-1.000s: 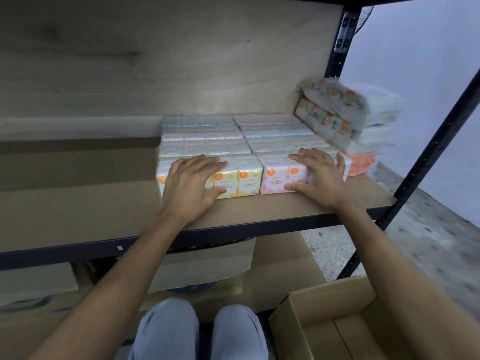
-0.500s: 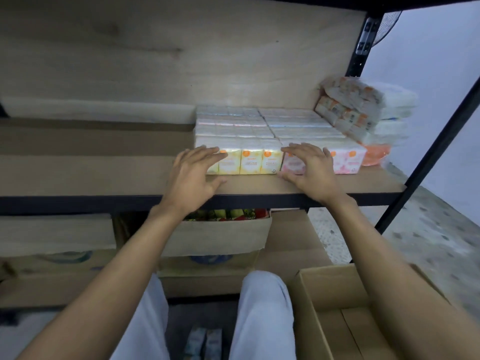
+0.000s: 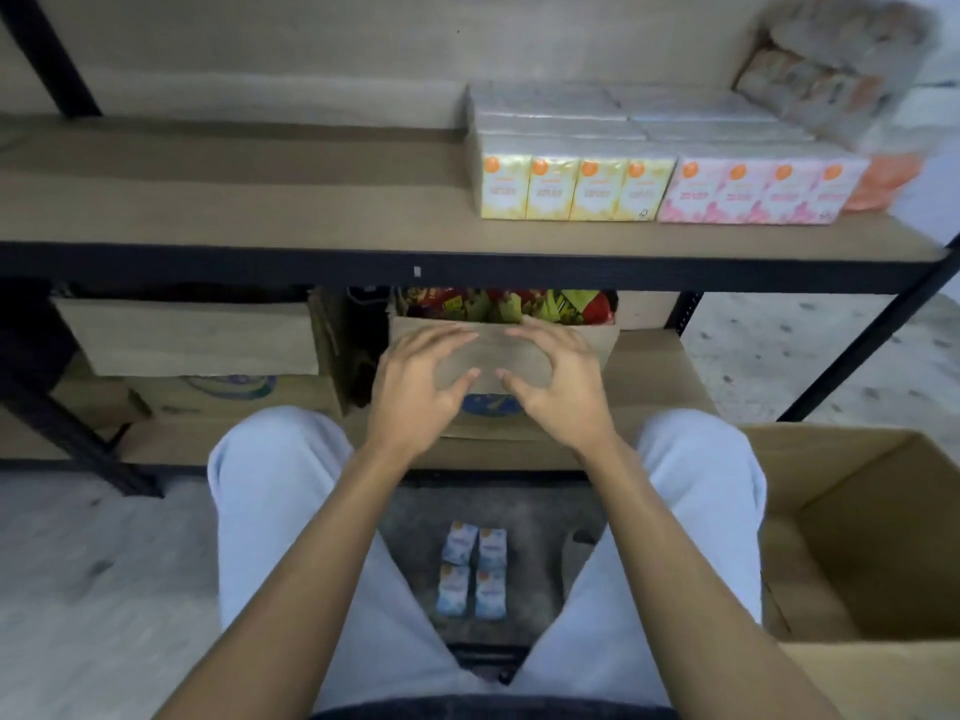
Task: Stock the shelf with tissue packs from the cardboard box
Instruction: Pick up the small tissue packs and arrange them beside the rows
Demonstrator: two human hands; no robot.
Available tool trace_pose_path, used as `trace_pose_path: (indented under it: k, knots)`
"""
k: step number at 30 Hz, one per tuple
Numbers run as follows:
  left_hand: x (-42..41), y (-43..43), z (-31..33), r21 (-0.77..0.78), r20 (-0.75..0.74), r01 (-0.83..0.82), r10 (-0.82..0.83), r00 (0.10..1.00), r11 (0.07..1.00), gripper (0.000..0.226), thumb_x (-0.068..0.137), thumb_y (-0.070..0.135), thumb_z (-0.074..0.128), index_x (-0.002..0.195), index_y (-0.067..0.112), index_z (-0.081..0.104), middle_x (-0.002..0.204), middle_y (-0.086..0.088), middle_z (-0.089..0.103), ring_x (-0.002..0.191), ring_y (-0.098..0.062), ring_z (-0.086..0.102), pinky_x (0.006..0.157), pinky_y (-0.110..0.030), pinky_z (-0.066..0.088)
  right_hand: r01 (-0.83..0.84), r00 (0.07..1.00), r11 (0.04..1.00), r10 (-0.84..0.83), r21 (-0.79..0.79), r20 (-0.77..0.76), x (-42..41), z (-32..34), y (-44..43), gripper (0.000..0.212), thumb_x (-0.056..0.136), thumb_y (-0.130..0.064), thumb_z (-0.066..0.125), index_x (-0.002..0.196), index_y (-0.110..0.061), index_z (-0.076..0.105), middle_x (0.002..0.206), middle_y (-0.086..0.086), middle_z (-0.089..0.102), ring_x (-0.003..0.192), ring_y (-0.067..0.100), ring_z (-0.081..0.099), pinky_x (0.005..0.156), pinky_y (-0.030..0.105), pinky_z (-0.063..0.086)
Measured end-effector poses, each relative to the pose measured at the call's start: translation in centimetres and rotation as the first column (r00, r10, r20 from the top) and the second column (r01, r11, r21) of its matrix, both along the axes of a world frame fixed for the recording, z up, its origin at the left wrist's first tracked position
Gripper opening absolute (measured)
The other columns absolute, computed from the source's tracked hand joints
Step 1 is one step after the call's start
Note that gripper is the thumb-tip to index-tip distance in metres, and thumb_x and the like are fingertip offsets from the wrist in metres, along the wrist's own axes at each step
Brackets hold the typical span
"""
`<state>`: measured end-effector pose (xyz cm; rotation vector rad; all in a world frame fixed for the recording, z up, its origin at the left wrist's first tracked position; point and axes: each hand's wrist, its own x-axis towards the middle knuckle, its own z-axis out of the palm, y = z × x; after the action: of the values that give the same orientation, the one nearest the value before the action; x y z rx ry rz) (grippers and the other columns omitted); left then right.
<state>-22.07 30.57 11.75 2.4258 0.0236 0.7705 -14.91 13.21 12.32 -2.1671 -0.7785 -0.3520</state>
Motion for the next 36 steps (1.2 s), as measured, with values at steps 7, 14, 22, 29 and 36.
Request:
trace_pose_path:
  k: [7, 14, 22, 29, 36]
  knots:
    - [-2.1, -0.7, -9.0, -0.119, -0.341, -0.056, 0.012, 0.94, 0.991, 0.042, 0.084, 0.029, 0.068, 0.125, 0.022, 0.063, 0.13, 0.0, 0.062, 0.119, -0.02, 0.057, 0.102, -0.034, 0.043, -0.027, 0.953, 0.997, 0.005, -0.068, -0.301, -1.8, -8.9, 1.8, 0.041, 0.072, -0.025, 0.075, 0.112, -0.015, 0.069, 0.12, 0.005, 0.066, 0.115, 0.021, 0.059, 0.102, 0.025, 0.038]
    - [-1.9, -0.2, -15.9, -0.139, -0.688, -0.203, 0.053, 0.724, 0.969, 0.044, 0.087, 0.029, 0.065, 0.13, 0.018, 0.058, 0.133, -0.007, 0.058, 0.121, -0.027, 0.054, 0.101, -0.038, 0.044, -0.001, 0.738, 0.968, -0.168, -0.25, -0.654, -2.1, -17.5, 2.2, 0.045, 0.079, -0.031, 0.075, 0.119, -0.016, 0.064, 0.123, 0.003, 0.063, 0.116, 0.018, 0.057, 0.093, 0.018, 0.039]
    - [-2.9, -0.7, -29.5, -0.258, -0.909, -0.357, -0.101, 0.405, 0.898, 0.073, 0.078, 0.058, 0.047, 0.135, 0.013, 0.052, 0.136, -0.015, 0.054, 0.123, -0.033, 0.051, 0.103, -0.041, 0.041, 0.116, 0.392, 0.938, -0.345, -0.326, -0.853, -3.7, -27.6, 1.9, 0.036, 0.083, -0.024, 0.071, 0.114, -0.008, 0.061, 0.108, 0.002, 0.062, 0.1, 0.021, 0.06, 0.076, 0.023, 0.048]
    - [-4.1, -2.7, -32.2, -0.202, -0.941, -0.493, -0.027, 0.338, 0.846, 0.068, 0.083, 0.035, 0.07, 0.142, 0.017, 0.041, 0.142, -0.012, 0.048, 0.127, -0.032, 0.047, 0.101, -0.038, 0.042, 0.223, 0.217, 0.877, -0.471, -0.427, -0.855, -6.2, -33.0, 2.2, 0.068, 0.076, -0.035, 0.076, 0.135, -0.017, 0.048, 0.123, 0.01, 0.062, 0.111, 0.028, 0.06, 0.08, 0.027, 0.044]
    - [-3.9, -3.3, -35.1, -0.191, -0.954, -0.551, -0.021, 0.299, 0.812, 0.064, 0.083, 0.024, 0.073, 0.139, 0.013, 0.045, 0.137, -0.014, 0.052, 0.124, -0.031, 0.051, 0.098, -0.036, 0.044, 0.184, 0.15, 0.809, -0.585, -0.559, -0.797, -6.8, -36.1, 1.7, 0.062, 0.077, -0.033, 0.077, 0.126, -0.008, 0.048, 0.121, 0.016, 0.06, 0.109, 0.032, 0.059, 0.08, 0.033, 0.049]
